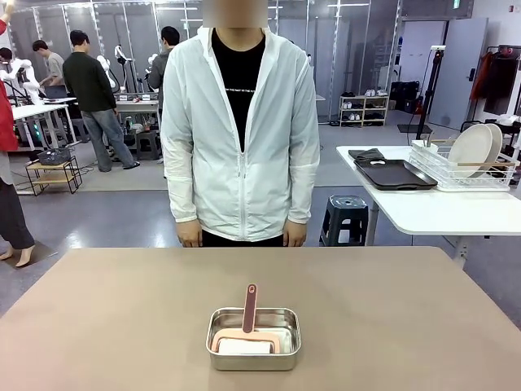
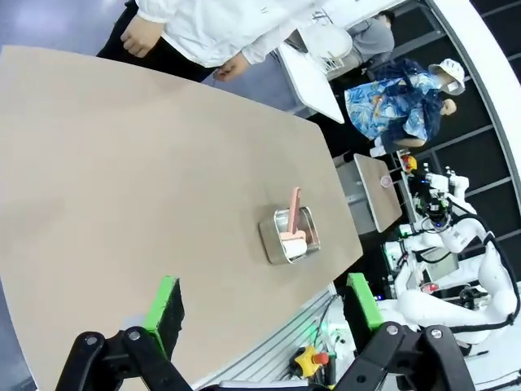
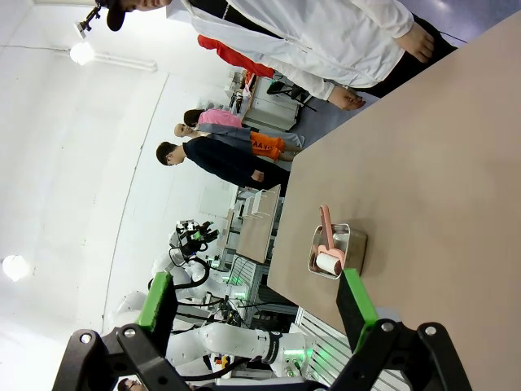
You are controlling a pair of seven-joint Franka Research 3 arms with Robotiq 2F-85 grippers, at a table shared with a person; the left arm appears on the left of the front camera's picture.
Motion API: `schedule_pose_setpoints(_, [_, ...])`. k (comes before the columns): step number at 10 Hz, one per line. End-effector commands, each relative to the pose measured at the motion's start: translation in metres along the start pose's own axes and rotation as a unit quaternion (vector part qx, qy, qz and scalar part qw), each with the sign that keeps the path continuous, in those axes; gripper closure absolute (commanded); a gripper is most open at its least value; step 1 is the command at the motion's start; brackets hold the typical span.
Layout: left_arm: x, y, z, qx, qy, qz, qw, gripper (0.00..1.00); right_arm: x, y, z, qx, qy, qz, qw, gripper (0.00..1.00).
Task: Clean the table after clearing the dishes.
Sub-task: Place the Lint Roller back on top of the Airtight Container.
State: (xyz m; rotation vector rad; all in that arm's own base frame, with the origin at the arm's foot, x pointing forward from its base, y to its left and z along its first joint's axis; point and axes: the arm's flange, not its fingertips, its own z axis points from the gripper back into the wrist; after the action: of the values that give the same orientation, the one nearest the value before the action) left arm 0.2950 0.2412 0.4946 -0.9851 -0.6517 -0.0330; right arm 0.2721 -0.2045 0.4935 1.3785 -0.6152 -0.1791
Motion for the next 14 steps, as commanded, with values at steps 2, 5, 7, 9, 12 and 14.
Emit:
schedule_pose_setpoints(2, [0.033, 0.031, 0.028, -0.081, 0.06, 0.076, 0.992, 0.0, -0.001, 0.002, -0.001, 0.005, 0.0, 0.002, 1.0, 0.0])
schedule_pose_setpoints(5, [0.018, 0.028, 0.013, -0.075, 0.051, 0.068, 0.994, 0.0, -0.001, 0.002, -0.001, 0.005, 0.0, 0.002, 1.0, 0.0])
schedule_pose_setpoints(7, [0.018, 0.028, 0.013, -0.075, 0.051, 0.068, 0.994, 0.0, -0.001, 0.002, -0.001, 0.005, 0.0, 0.002, 1.0, 0.0])
schedule_pose_setpoints(9, [0.018, 0.028, 0.013, -0.075, 0.051, 0.068, 0.994, 0.0, -0.001, 0.002, -0.001, 0.005, 0.0, 0.002, 1.0, 0.0])
schedule_pose_setpoints(12, [0.018, 0.028, 0.013, -0.075, 0.051, 0.068, 0.994, 0.0, -0.001, 0.002, -0.001, 0.005, 0.0, 0.002, 1.0, 0.0])
schedule_pose_setpoints(14, [0.018, 0.028, 0.013, -0.075, 0.051, 0.068, 0.994, 0.0, -0.001, 0.002, -0.001, 0.005, 0.0, 0.002, 1.0, 0.0])
